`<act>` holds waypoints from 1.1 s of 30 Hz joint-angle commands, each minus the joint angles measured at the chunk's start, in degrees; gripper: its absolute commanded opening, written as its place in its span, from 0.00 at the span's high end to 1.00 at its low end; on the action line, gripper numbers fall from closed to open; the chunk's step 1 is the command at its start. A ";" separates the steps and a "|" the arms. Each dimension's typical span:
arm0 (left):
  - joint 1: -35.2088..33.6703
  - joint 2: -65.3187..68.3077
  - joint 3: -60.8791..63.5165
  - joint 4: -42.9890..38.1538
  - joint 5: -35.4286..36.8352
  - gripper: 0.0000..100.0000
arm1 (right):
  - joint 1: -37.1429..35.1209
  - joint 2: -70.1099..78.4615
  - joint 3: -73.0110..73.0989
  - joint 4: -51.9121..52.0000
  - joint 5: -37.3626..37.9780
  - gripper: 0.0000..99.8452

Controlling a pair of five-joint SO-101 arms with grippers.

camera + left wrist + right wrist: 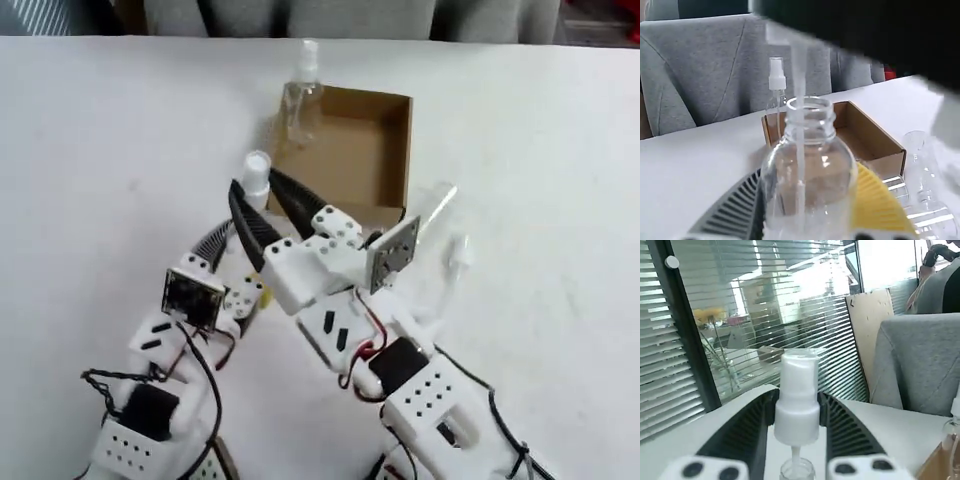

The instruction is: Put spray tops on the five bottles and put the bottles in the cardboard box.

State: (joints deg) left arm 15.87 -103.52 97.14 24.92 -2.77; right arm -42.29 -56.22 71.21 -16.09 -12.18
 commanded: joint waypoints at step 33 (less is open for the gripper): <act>-0.40 -1.01 -0.44 0.18 0.70 0.98 | -4.09 -5.32 -3.16 16.57 -0.97 0.77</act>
State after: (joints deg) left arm 15.78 -103.52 97.14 25.01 -2.77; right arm -45.98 -60.26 71.74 -0.88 -12.79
